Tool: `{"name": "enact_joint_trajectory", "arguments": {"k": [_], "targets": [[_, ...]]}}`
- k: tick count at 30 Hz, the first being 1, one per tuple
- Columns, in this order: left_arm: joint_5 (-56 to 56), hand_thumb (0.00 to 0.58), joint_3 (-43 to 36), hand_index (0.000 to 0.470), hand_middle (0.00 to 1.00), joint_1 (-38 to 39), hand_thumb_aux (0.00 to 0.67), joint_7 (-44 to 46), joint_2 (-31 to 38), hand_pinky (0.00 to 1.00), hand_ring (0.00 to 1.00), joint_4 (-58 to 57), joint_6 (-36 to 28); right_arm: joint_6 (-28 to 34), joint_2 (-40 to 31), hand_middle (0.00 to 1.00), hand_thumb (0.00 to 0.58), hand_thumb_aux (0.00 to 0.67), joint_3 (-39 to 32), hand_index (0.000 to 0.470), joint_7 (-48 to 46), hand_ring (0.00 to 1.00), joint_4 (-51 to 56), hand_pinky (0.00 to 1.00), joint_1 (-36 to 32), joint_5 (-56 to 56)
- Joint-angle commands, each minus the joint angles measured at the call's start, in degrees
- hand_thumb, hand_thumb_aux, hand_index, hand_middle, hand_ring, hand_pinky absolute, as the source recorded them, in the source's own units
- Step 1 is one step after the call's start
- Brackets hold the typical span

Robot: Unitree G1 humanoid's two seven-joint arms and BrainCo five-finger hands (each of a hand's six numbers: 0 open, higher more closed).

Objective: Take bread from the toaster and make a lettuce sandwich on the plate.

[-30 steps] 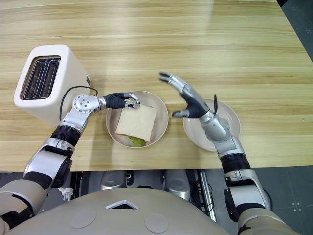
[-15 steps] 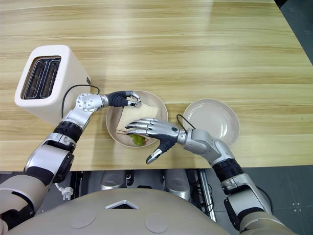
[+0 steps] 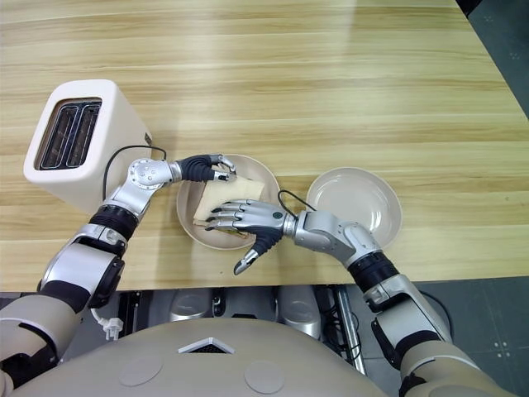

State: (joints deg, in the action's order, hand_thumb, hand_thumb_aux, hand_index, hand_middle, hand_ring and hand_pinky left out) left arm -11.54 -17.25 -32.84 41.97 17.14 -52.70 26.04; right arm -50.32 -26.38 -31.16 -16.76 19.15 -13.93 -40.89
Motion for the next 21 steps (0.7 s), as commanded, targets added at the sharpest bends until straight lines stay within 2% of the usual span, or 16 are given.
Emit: {"name": "enact_joint_trajectory", "arguments": {"k": [1, 2, 3, 4, 5, 11, 17, 21], "targets": [[-2.03, 0.000, 0.00, 0.000, 1.00, 0.67, 0.000, -2.57, 2.15, 1.00, 1.00, 5.71, 0.02, 6.66, -3.72, 0.00, 0.000, 0.000, -5.14, 0.000, -13.67, 0.00, 4.60, 0.00, 3.49, 1.29], [-3.01, 0.000, 0.42, 0.000, 1.00, 0.56, 0.000, -4.29, 3.12, 1.00, 1.00, 7.76, -0.07, 7.30, -3.90, 0.00, 0.000, 0.000, -5.45, 0.000, -14.86, 0.00, 4.22, 0.00, 3.80, 2.13], [-3.89, 0.000, 0.69, 0.000, 0.72, 0.65, 0.000, -5.45, 4.09, 0.72, 0.72, 9.72, -0.24, 7.93, -4.00, 0.00, 0.000, 0.000, -5.72, 0.000, -15.94, 0.00, 3.77, 0.00, 4.09, 3.09], [-4.74, 0.000, 0.95, 0.000, 0.15, 0.76, 0.000, -6.74, 4.96, 0.15, 0.15, 11.63, -0.53, 8.38, -4.14, 0.00, 0.000, 0.000, -5.87, 0.000, -16.54, 0.00, 3.26, 0.00, 4.34, 3.71], [-5.71, 0.000, 1.30, 0.000, 0.00, 0.82, 0.000, -8.56, 5.75, 0.00, 0.00, 13.32, -0.90, 8.67, -4.21, 0.00, 0.000, 0.000, -5.96, 0.000, -16.93, 0.00, 2.89, 0.00, 4.51, 4.19], [-15.63, 0.000, 3.29, 0.000, 0.00, 0.68, 0.000, -23.34, 10.66, 0.00, 0.00, 23.58, -5.22, 9.70, -4.34, 0.00, 0.000, 0.000, -6.11, 0.000, -17.52, 0.00, 2.44, 0.00, 4.30, 5.69], [-35.12, 0.000, 5.18, 0.000, 0.00, 3.08, 0.000, -44.16, 13.92, 0.00, 0.00, 39.95, -19.31, 9.34, -3.80, 0.00, 0.000, 0.000, -5.67, 0.000, -14.74, 0.00, 3.03, 0.00, 3.56, 5.62], [-36.17, 0.000, 6.70, 0.000, 0.00, 7.70, 0.000, -47.54, 12.51, 0.00, 0.00, 48.25, -21.77, 8.27, -2.06, 0.00, 0.000, 0.000, -2.19, 0.000, -6.73, 0.00, 2.35, 0.00, 1.36, 4.74]]}}
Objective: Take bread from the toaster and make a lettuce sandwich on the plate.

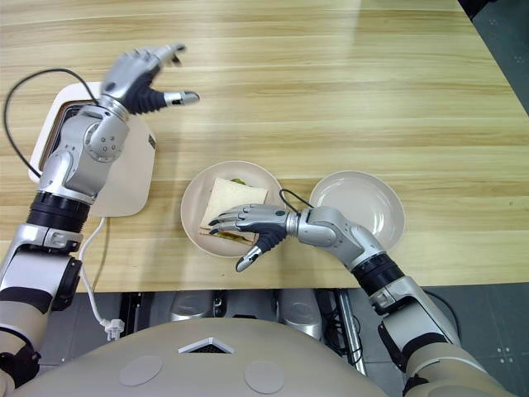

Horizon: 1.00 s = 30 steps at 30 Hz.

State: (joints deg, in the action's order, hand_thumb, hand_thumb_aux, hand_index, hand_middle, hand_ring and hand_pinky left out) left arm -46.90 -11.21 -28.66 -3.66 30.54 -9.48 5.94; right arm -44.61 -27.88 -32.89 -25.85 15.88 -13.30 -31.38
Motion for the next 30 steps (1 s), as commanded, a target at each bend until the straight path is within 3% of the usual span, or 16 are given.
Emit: {"name": "enact_joint_trajectory", "arguments": {"k": [1, 3, 7, 8, 9, 10, 11, 12, 14, 16, 17, 18, 22, 24, 26, 30], "targets": [[0.46, 0.000, 1.20, 0.000, 0.00, 4.91, 0.000, -1.85, -1.22, 0.00, 0.00, 6.83, -1.37, 2.41, -0.33, 0.00, 0.000, 0.000, 0.71, 0.000, 3.30, 0.00, 4.91, 0.00, 0.37, -3.46], [5.28, 0.000, 3.15, 0.000, 0.00, 7.93, 0.000, -1.12, -2.32, 0.00, 0.00, 10.66, -0.16, 2.48, -0.54, 0.00, 0.000, 0.000, 2.36, 0.000, 1.65, 0.00, 2.99, 0.00, 0.55, 2.47], [25.50, 0.000, 6.51, 0.000, 0.00, 14.83, 0.000, 7.58, -6.19, 0.00, 0.00, 19.92, 3.04, 6.75, -2.88, 0.00, 0.000, 0.000, 4.16, 0.000, -8.14, 0.00, -5.71, 0.00, 3.58, 23.42], [30.74, 0.179, 6.93, 0.078, 0.09, 16.75, 0.113, 10.35, -6.57, 0.09, 0.09, 22.93, 3.47, 9.65, -4.12, 0.17, 0.000, 0.000, 4.92, 0.000, -11.37, 0.17, -9.64, 0.17, 4.74, 30.85], [35.19, 0.379, 7.34, 0.189, 0.80, 18.46, 0.276, 12.78, -6.63, 0.80, 0.80, 25.53, 3.84, 12.99, -5.58, 1.00, 0.000, 0.000, 5.83, 0.000, -14.39, 1.00, -13.79, 1.00, 5.99, 38.26], [38.99, 0.379, 7.84, 0.189, 0.80, 19.83, 0.276, 15.09, -6.52, 0.80, 0.80, 27.68, 3.83, 16.14, -7.00, 1.00, 0.000, 0.000, 6.81, 0.000, -16.79, 1.00, -17.47, 1.00, 7.12, 44.27], [42.94, 0.482, 8.31, 0.271, 1.00, 21.15, 0.394, 17.60, -6.17, 1.00, 1.00, 29.57, 3.37, 19.02, -8.51, 1.00, 0.288, 0.194, 7.91, 0.133, -18.96, 1.00, -21.05, 1.00, 8.26, 49.63], [47.26, 0.516, 9.05, 0.307, 1.00, 22.47, 0.447, 20.07, -5.75, 1.00, 1.00, 31.45, 2.75, 21.65, -10.06, 1.00, 0.489, 0.405, 9.24, 0.278, -20.83, 1.00, -24.41, 1.00, 9.55, 54.38], [55.08, 0.551, 10.75, 0.357, 1.00, 24.81, 0.520, 24.01, -4.90, 1.00, 1.00, 34.71, 0.60, 25.83, -12.18, 1.00, 0.568, 0.575, 11.81, 0.395, -23.42, 1.00, -29.39, 1.00, 11.59, 61.61], [60.70, 0.569, 12.57, 0.397, 1.00, 27.08, 0.578, 26.59, -4.07, 1.00, 1.00, 38.07, -0.95, 29.31, -12.93, 1.00, 0.580, 0.670, 14.24, 0.460, -24.73, 1.00, -32.26, 1.00, 12.78, 66.05], [63.38, 0.569, 13.33, 0.397, 1.00, 28.45, 0.578, 27.74, -3.53, 1.00, 1.00, 39.79, -1.82, 30.78, -13.02, 1.00, 0.580, 0.670, 15.28, 0.460, -25.19, 1.00, -33.07, 1.00, 13.35, 67.40], [65.61, 0.580, 13.76, 0.460, 1.00, 30.10, 0.670, 29.29, -2.76, 1.00, 1.00, 41.35, -2.27, 32.08, -13.15, 1.00, 0.580, 0.670, 16.16, 0.460, -25.64, 1.00, -33.69, 1.00, 14.14, 68.36], [67.81, 0.580, 11.47, 0.460, 1.00, 40.24, 0.670, 39.76, 3.57, 1.00, 1.00, 43.39, -2.47, 34.21, -13.63, 1.00, 0.580, 0.670, 17.40, 0.460, -27.44, 1.00, -32.87, 1.00, 19.35, 65.37], [66.63, 0.580, 9.58, 0.460, 1.00, 45.45, 0.670, 45.06, 7.24, 1.00, 1.00, 41.49, -1.74, 33.42, -14.24, 1.00, 0.580, 0.670, 16.39, 0.460, -28.21, 1.00, -31.41, 1.00, 21.59, 60.02], [64.04, 0.580, 6.61, 0.460, 1.00, 49.59, 0.670, 48.64, 9.94, 1.00, 1.00, 38.02, -1.36, 29.92, -14.58, 1.00, 0.580, 0.670, 14.03, 0.460, -26.22, 1.00, -26.30, 1.00, 21.68, 47.41], [55.36, 0.580, 1.31, 0.460, 1.00, 50.63, 0.670, 49.10, 10.82, 1.00, 1.00, 30.61, -0.07, 22.45, -12.63, 1.00, 0.580, 0.670, 10.08, 0.460, -19.63, 1.00, -15.33, 1.00, 19.08, 27.88]]}}
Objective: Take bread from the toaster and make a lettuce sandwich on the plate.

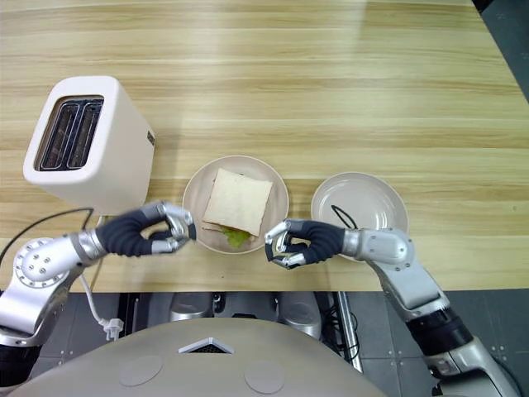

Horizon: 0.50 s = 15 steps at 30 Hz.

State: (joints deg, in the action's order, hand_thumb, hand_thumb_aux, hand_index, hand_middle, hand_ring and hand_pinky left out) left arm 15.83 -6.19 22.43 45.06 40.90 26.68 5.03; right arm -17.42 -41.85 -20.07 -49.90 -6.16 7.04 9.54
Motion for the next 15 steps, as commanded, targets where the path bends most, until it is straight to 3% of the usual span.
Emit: {"name": "enact_joint_trajectory", "arguments": {"k": [1, 8, 15], "targets": [[-10.34, 0.580, -4.75, 0.460, 1.00, -1.07, 0.670, -0.23, 0.57, 1.00, 1.00, -7.26, 1.09, -6.04, 2.09, 1.00, 0.580, 0.670, -3.54, 0.460, 6.00, 1.00, 8.20, 1.00, -1.59, -16.14], [-26.28, 0.580, -9.19, 0.460, 1.00, -5.24, 0.670, -4.34, 1.61, 1.00, 1.00, -15.02, 1.87, -11.48, 4.59, 1.00, 0.580, 0.670, -8.35, 0.460, 11.17, 1.00, 14.28, 1.00, -4.15, -30.97], [-37.01, 0.580, -13.37, 0.460, 1.00, -11.77, 0.670, -8.14, -0.46, 1.00, 1.00, -22.08, 2.87, -13.51, 6.75, 1.00, 0.580, 0.670, -10.18, 0.460, 15.80, 1.00, 18.06, 1.00, -7.62, -38.28]]}}
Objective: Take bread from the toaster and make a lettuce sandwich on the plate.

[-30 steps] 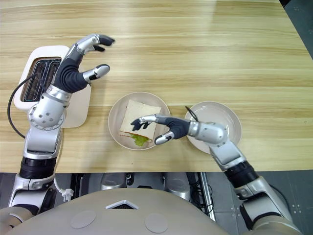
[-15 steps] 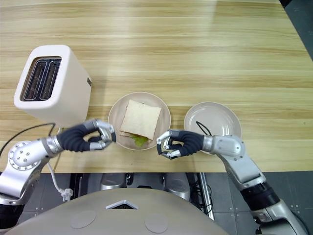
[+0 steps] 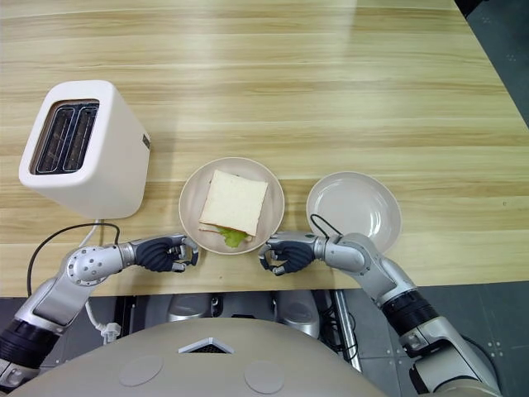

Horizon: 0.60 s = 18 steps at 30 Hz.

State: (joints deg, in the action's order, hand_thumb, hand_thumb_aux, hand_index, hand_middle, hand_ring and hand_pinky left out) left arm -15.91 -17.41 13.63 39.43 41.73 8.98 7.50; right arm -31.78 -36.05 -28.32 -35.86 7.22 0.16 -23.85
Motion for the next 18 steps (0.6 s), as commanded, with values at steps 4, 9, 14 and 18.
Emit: {"name": "enact_joint_trajectory", "arguments": {"k": [4, 9, 14, 18], "targets": [[-7.75, 0.580, -4.13, 0.460, 1.00, -7.59, 0.670, -5.20, -5.01, 1.00, 1.00, -10.05, 2.09, 0.55, 2.91, 1.00, 0.580, 0.670, -1.84, 0.460, 7.26, 1.00, 9.18, 1.00, -5.77, -10.45], [-9.17, 0.580, -3.38, 0.460, 1.00, -16.62, 0.670, -11.71, -10.33, 1.00, 1.00, -20.54, 5.03, 2.07, 5.28, 1.00, 0.580, 0.670, -3.50, 0.460, 19.29, 1.00, 21.35, 1.00, -17.27, -20.69], [-9.21, 0.580, -2.72, 0.460, 1.00, -27.24, 0.670, -17.64, -15.46, 1.00, 1.00, -34.79, 8.17, 2.42, 10.22, 1.00, 0.580, 0.670, -4.97, 0.460, 26.82, 1.00, 37.71, 1.00, -27.98, -22.44], [-8.75, 0.580, -2.50, 0.460, 1.00, -37.29, 0.670, -20.61, -19.66, 1.00, 1.00, -50.49, 10.02, 3.39, 15.15, 1.00, 0.580, 0.670, -6.94, 0.460, 32.89, 1.00, 53.59, 1.00, -37.10, -23.67]]}}
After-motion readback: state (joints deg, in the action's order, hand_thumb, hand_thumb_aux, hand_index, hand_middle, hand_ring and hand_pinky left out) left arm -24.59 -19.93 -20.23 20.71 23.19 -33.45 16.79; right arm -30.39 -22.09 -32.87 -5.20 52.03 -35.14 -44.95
